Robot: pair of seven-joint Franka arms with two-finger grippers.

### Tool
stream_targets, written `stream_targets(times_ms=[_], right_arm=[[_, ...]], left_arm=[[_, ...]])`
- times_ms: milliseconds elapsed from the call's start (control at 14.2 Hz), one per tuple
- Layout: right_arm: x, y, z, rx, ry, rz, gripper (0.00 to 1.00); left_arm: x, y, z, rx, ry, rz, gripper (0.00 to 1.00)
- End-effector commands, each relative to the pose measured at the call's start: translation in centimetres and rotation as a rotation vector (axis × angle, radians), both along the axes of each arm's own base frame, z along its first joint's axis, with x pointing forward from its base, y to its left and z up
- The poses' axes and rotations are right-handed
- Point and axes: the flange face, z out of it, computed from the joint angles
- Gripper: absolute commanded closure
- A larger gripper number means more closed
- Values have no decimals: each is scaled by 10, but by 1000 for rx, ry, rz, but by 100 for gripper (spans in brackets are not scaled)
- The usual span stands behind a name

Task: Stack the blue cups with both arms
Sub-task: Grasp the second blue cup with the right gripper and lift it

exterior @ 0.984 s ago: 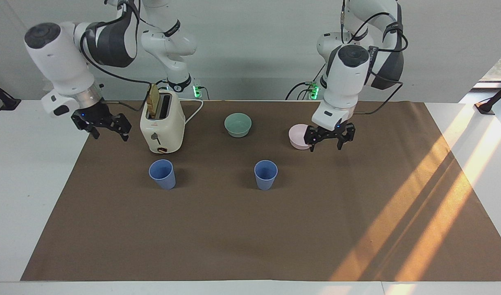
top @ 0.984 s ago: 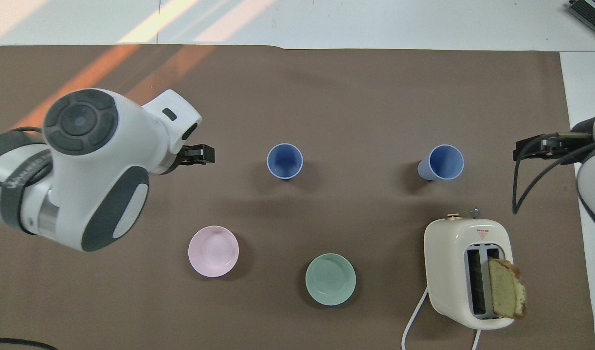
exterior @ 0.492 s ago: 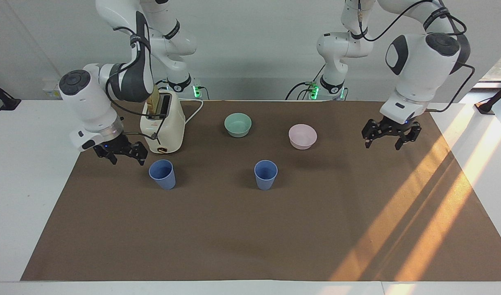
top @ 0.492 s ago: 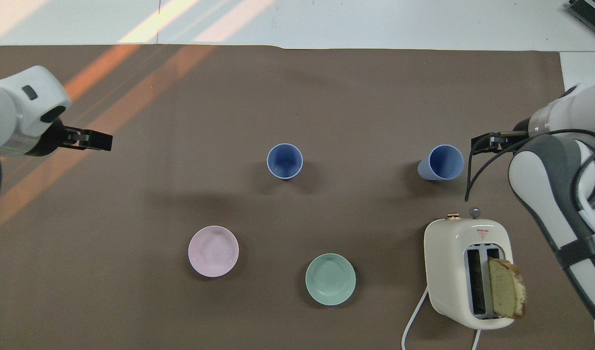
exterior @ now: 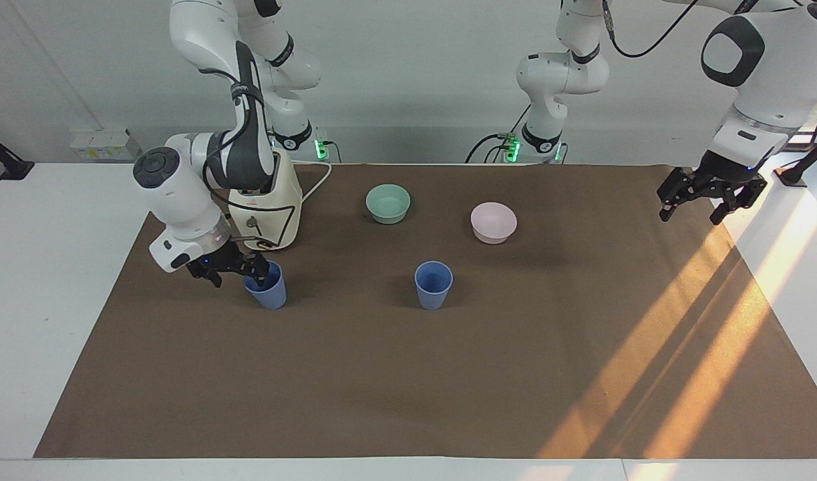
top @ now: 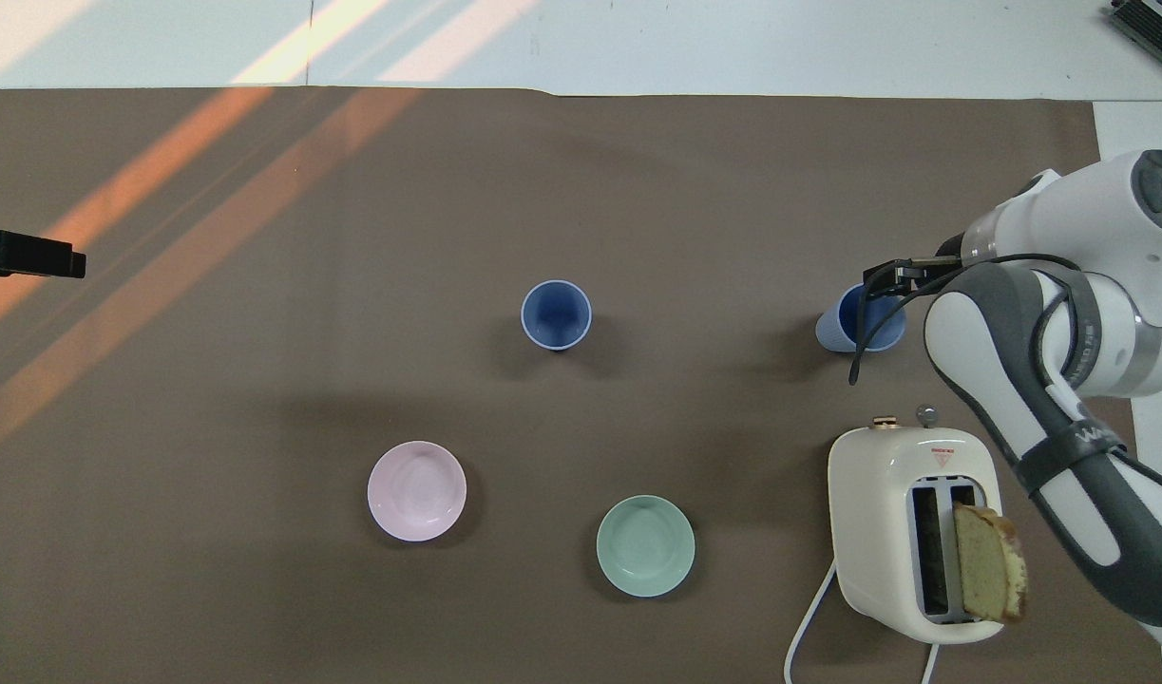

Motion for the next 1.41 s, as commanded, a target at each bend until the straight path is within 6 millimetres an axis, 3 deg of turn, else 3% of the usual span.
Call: stream_targets(times_ms=[0,70,141,492,633,703,914,1055,1336], right_arm=[[-3,-2,-17,15,15,2,0],[-4,-2,-17,15,15,6,41],[-4,-1,-17,15,15,8,99],[-1,2,-15,16,15,12,100],[1,1,-4,18,18,7,100],[3,2,9,20,24,8,100],[12,16,72,33,56,17,100],[14,43,101,29,60,-17,100],[7,165,130,-13,31,-17,100]], left_arm=[[-3,0,4,-15,9,-8,0],[-3,-1,4,-13,7,-10,0],[-3,-6,3,-14,14,-16,0],[-11,-15,0,-5,67,-29,0],[-13,-26,-2,7,86,-22,0],[-13,-31,-1,7,86,-15,0],[-13,-35,2,7,81,-18,0],[-12,-35,4,5,77,-18,0],[-10,-35,6,5,71,-16,0]])
